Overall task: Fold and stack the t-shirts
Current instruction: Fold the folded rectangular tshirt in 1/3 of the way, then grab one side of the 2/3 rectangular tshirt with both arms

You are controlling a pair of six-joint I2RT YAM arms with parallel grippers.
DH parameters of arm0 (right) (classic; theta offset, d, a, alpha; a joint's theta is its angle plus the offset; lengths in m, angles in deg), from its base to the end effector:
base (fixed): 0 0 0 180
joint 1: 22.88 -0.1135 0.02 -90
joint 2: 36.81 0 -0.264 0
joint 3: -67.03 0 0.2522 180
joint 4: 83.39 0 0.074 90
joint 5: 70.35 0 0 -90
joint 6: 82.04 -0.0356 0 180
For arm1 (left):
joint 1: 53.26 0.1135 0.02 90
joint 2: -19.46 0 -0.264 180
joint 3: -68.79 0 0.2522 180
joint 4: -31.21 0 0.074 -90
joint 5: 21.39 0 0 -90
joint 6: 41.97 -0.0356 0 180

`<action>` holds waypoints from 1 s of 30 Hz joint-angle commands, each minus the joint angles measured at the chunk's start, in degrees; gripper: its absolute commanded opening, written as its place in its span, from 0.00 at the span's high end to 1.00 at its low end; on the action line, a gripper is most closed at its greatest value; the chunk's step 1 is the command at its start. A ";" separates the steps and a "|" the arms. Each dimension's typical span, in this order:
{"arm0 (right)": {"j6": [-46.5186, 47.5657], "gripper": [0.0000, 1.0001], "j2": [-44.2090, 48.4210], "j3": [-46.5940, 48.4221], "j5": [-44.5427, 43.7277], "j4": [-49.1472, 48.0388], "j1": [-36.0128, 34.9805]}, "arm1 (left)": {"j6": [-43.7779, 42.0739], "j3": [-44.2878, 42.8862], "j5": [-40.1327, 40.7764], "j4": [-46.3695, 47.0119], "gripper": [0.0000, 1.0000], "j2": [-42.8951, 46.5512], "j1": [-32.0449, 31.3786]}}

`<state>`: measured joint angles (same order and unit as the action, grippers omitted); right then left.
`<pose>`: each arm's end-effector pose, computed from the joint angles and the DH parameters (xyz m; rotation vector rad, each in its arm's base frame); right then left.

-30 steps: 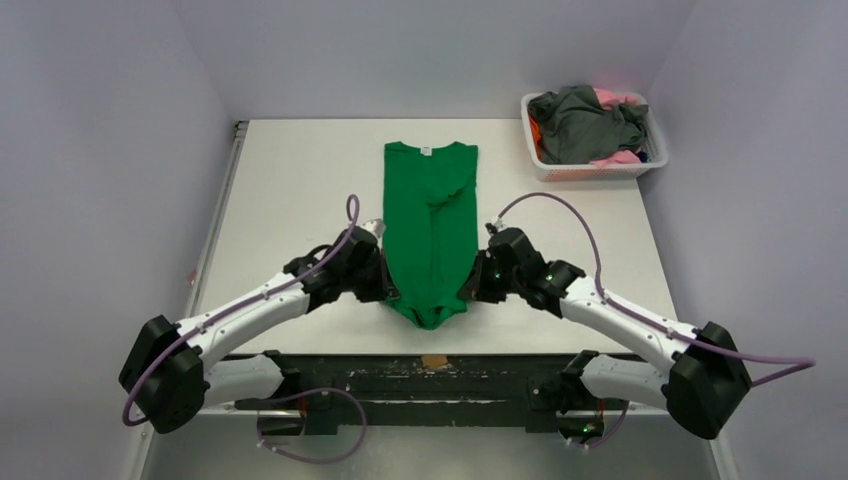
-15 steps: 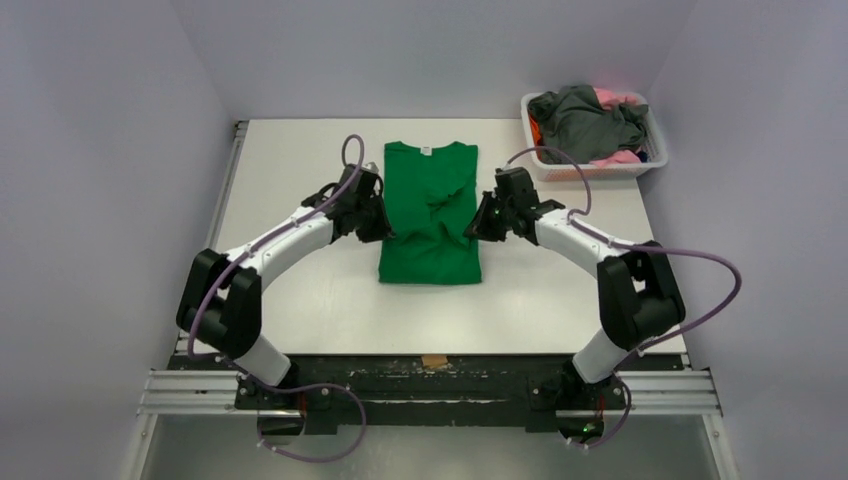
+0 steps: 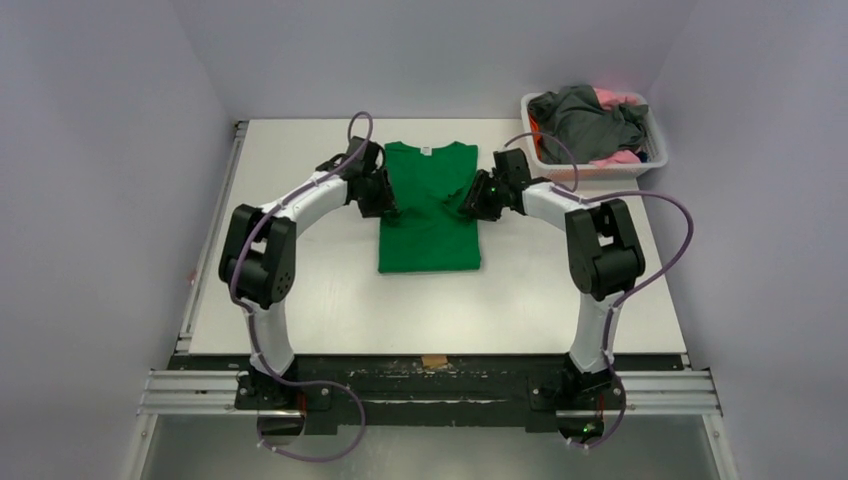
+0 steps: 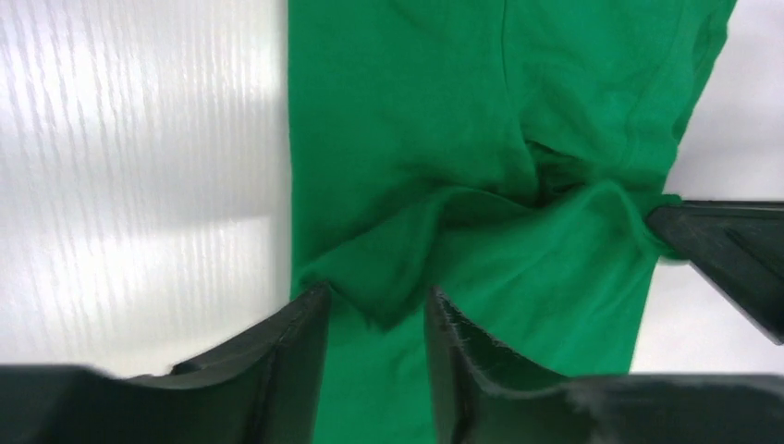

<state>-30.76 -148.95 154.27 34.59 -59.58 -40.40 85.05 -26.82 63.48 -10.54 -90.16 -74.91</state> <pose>0.3975 0.1351 0.1704 0.3419 2.5048 0.7404 0.3845 -0.1560 0.2106 -0.3144 2.6005 -0.4975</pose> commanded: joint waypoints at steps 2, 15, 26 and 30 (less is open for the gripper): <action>2.64 0.34 0.93 6.70 -4.07 1.54 0.86 | -1.91 -4.04 0.13 -1.61 0.30 1.27 1.77; 2.78 0.24 21.96 -21.45 -9.87 -0.22 -5.22 | 1.80 26.18 -3.89 5.95 0.00 25.00 0.15; -4.72 0.47 20.40 -29.30 -14.05 -6.62 -8.09 | 6.20 33.19 -6.40 12.48 0.28 21.22 -0.12; -5.46 0.57 20.31 -31.02 -12.84 -6.45 -9.09 | 6.69 33.48 -7.44 12.79 0.36 18.94 -0.80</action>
<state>-33.95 -127.60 125.68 22.76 -65.18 -48.40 90.19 6.54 58.06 -1.07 -69.60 -75.02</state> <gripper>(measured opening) 0.461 0.656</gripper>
